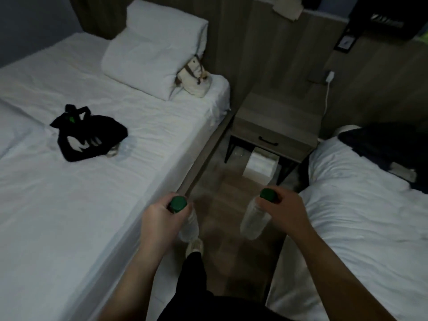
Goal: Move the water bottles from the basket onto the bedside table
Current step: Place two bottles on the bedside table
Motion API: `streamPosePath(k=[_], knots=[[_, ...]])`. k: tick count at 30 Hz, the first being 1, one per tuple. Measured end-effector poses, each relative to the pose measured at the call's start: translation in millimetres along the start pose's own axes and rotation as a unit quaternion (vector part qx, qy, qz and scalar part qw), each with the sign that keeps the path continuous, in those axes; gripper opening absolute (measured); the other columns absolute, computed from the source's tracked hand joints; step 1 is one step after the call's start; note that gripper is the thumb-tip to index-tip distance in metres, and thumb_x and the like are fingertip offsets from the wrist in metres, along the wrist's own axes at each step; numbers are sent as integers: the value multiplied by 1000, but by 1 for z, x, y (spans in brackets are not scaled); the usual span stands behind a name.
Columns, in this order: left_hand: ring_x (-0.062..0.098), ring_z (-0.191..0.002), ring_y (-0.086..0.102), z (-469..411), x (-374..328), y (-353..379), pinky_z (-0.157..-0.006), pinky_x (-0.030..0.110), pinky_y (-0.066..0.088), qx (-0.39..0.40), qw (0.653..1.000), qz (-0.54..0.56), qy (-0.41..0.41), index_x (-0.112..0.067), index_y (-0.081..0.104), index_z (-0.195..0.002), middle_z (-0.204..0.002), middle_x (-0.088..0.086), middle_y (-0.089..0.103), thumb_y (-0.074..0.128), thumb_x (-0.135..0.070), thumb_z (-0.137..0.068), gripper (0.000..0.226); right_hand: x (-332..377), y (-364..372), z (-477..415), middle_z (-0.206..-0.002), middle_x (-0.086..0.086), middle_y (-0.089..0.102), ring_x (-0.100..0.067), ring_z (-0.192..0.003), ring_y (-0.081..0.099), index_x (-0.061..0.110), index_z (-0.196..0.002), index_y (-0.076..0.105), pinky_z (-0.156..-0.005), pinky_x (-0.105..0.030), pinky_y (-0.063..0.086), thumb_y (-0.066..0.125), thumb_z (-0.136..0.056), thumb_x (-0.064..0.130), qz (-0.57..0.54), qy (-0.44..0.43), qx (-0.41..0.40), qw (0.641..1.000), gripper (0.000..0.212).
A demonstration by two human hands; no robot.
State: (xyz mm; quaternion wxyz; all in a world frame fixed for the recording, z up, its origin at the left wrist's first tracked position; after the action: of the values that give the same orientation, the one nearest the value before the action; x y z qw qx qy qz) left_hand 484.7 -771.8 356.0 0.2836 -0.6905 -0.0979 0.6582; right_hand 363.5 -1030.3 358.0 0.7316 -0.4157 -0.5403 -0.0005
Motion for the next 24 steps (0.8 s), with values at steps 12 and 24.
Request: streamPosePath(k=[12, 24], knots=[[3, -75, 65, -202, -59, 40, -67, 23, 54, 135, 984, -26, 112, -27, 68, -85, -78, -9, 69, 76, -27, -74, 13, 11, -11, -137, -88, 0, 71, -17, -84, 68, 18, -97, 69, -76, -36, 57, 77, -76, 19, -86, 89, -146, 982, 23], [10, -74, 66, -299, -104, 146, -73, 34, 57, 163, 983, -48, 71, -29, 69, -86, -77, -5, 70, 76, -32, -73, 15, -40, -46, -243, -72, -6, 68, -18, -68, 63, 17, -80, 67, -61, -22, 48, 77, -75, 16, -87, 162, -172, 968, 12]])
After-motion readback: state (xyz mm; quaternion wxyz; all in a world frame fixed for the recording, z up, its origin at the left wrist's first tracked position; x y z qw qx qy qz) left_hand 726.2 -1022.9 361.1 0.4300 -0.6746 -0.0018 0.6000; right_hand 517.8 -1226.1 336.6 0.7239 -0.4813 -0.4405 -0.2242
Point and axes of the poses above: each hand's wrist, its own z-axis away from the middle knuckle, its own y-axis out of the palm, x = y × z, the point moved 3 cm from there along -z, towards the middle knuckle
